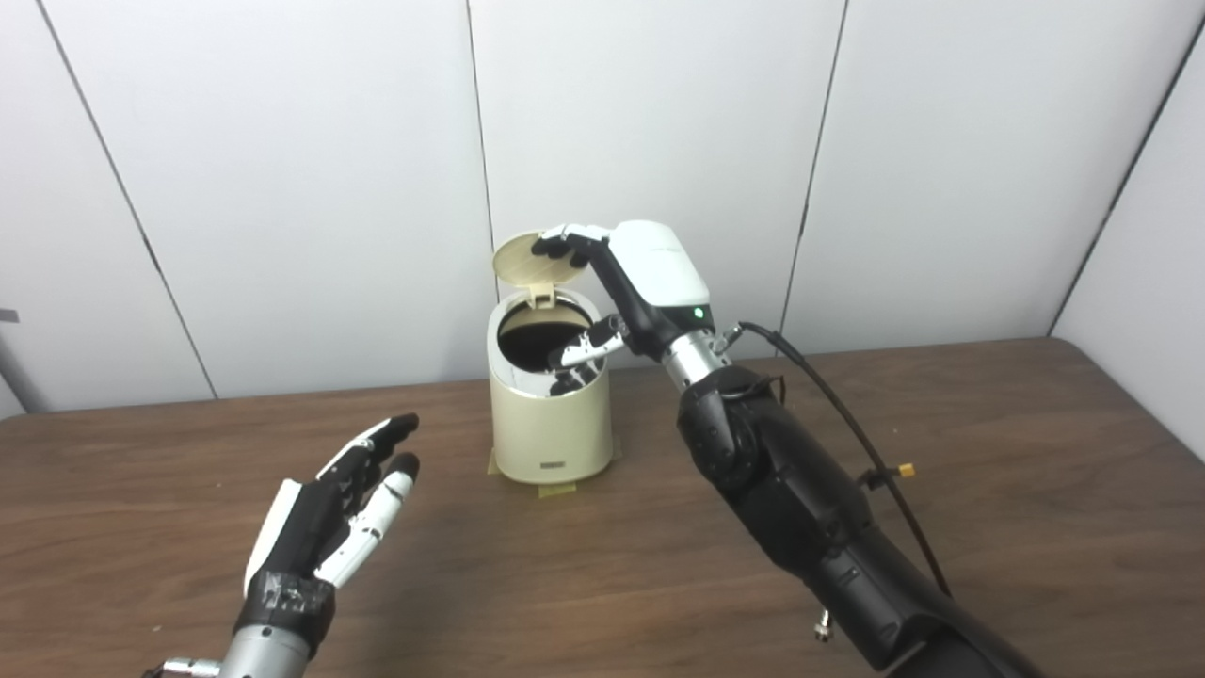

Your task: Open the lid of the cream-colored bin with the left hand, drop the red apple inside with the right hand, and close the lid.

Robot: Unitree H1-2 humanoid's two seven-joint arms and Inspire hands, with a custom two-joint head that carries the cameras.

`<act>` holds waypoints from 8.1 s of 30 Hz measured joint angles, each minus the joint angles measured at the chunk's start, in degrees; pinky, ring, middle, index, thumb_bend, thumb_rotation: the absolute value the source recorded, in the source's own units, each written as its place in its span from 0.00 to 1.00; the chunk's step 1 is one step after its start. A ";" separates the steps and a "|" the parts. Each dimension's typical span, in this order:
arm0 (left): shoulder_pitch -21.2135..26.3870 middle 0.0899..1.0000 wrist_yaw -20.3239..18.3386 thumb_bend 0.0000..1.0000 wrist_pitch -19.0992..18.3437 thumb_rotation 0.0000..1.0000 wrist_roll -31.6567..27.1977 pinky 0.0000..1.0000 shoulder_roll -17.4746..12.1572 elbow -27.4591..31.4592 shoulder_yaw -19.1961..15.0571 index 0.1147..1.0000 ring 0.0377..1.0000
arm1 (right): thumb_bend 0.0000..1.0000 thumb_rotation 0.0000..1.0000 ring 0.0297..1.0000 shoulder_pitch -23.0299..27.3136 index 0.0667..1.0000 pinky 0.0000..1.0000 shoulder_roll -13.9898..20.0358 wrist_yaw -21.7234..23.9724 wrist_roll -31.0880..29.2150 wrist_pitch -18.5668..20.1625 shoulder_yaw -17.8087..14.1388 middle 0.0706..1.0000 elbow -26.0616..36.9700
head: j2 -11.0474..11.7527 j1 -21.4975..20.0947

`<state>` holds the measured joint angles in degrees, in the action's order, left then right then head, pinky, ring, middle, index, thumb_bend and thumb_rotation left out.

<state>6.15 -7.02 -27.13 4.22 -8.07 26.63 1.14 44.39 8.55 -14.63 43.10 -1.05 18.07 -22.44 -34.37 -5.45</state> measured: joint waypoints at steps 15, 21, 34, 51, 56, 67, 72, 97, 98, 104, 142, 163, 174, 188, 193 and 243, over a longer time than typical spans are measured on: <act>-0.16 0.92 0.04 0.41 0.01 0.60 0.54 1.00 0.39 -0.02 0.13 0.85 0.97 | 0.50 0.00 0.39 -6.27 0.49 0.32 0.80 1.08 -3.31 -0.46 -2.36 0.47 5.22 | 0.53 0.61; 0.26 0.92 0.05 0.39 0.39 0.58 -0.16 0.94 0.03 -2.56 -0.98 0.90 0.94 | 0.50 0.00 0.41 -10.09 0.47 0.35 -0.02 2.68 -9.24 1.54 -7.82 0.45 12.86 | 0.70 0.70; 10.04 0.96 1.94 0.42 0.30 0.58 -7.57 0.94 2.60 -12.39 -7.15 0.96 0.96 | 0.41 0.57 0.84 -24.95 0.79 0.76 -5.34 16.29 -35.13 25.50 -21.41 0.84 34.37 | 1.49 1.93; 26.28 0.98 0.26 0.45 0.23 0.80 -6.29 0.98 -2.18 -27.22 -3.38 0.94 0.97 | 0.53 0.77 0.90 -37.93 1.00 0.85 -4.09 14.60 -36.63 17.39 -21.00 0.92 32.73 | 2.37 3.87; 30.66 0.94 -0.49 0.49 0.42 0.84 -6.23 0.98 -3.45 -31.80 -2.54 0.93 0.96 | 0.55 0.89 0.89 -40.67 1.00 0.81 -4.20 12.30 -32.43 13.74 -18.52 0.91 31.55 | 2.46 3.43; 38.95 0.97 -4.69 0.45 3.53 0.99 -3.97 1.00 -4.69 -37.49 3.04 0.94 0.98 | 0.48 0.95 0.87 -40.71 1.00 0.77 -5.76 11.55 -30.07 14.04 -15.77 0.90 32.60 | 2.99 3.51; 41.09 0.93 -4.62 0.43 4.14 1.00 -3.98 1.00 -4.45 -40.56 2.72 0.94 0.96 | 0.48 0.97 0.87 -40.71 1.00 0.77 -6.10 11.66 -29.07 14.65 -14.67 0.90 32.61 | 3.16 3.25; 44.60 0.84 -9.42 0.47 7.85 1.00 6.66 0.95 -7.51 -43.81 12.03 0.82 0.92 | 0.52 0.96 0.87 -40.63 1.00 0.79 -6.67 11.67 -27.36 17.65 -13.81 0.88 32.58 | 2.55 2.90; 44.75 0.85 -9.47 0.47 7.89 1.00 7.04 0.95 -7.51 -43.81 12.33 0.82 0.92 | 0.52 0.96 0.87 -40.62 1.00 0.79 -6.69 11.67 -27.35 17.74 -13.85 0.88 32.58 | 2.46 2.90; 45.50 0.86 -9.93 0.47 7.88 1.00 8.69 0.96 -7.45 -43.80 13.19 0.82 0.93 | 0.53 0.94 0.87 -40.36 1.00 0.78 -7.03 11.60 -27.29 18.00 -13.86 0.87 32.50 | 2.02 2.46; 48.82 0.87 -23.06 0.53 9.53 1.00 18.50 0.95 -10.71 -40.17 20.80 0.86 0.93 | 0.50 0.98 0.85 -39.26 1.00 0.78 -7.21 10.16 -25.41 16.68 -13.94 0.86 29.81 | 1.49 2.28; 47.58 0.94 -31.68 0.60 4.76 1.00 22.16 0.84 -12.49 -32.64 23.61 0.93 0.92 | 0.50 0.98 0.85 -38.56 1.00 0.78 -7.21 10.05 -25.12 16.72 -14.46 0.85 29.00 | 1.85 2.02; 45.54 0.94 -36.01 0.63 3.05 1.00 35.76 1.00 -16.25 -24.53 31.69 0.91 0.98 | 0.51 0.97 0.85 -38.48 1.00 0.78 -7.20 9.94 -24.83 16.60 -14.46 0.85 28.79 | 1.49 1.67; 43.94 0.94 -38.77 0.61 7.92 1.00 49.70 1.00 -15.96 -22.82 35.10 0.93 0.98 | 0.50 0.97 0.85 -38.48 1.00 0.77 -7.20 9.89 -24.72 16.73 -14.56 0.85 28.81 | 0.97 1.32; 43.72 0.94 -39.46 0.60 8.55 1.00 50.58 1.00 -15.44 -22.84 34.37 0.93 0.98 | 0.51 0.97 0.85 -38.48 1.00 0.78 -7.21 9.89 -24.73 16.75 -14.58 0.85 28.83 | 0.88 1.23; 21.91 1.00 -24.89 0.40 0.95 0.92 31.12 0.99 -0.66 -0.03 -6.27 1.00 1.00 | 0.52 0.96 0.86 -38.38 1.00 0.77 -6.91 10.26 -25.35 18.74 -16.15 0.86 29.94 | 0.09 0.53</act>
<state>28.06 -31.91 -26.18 35.34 -8.73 26.60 -5.13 6.01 1.64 -4.37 17.75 17.69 1.91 7.50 -34.28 -4.92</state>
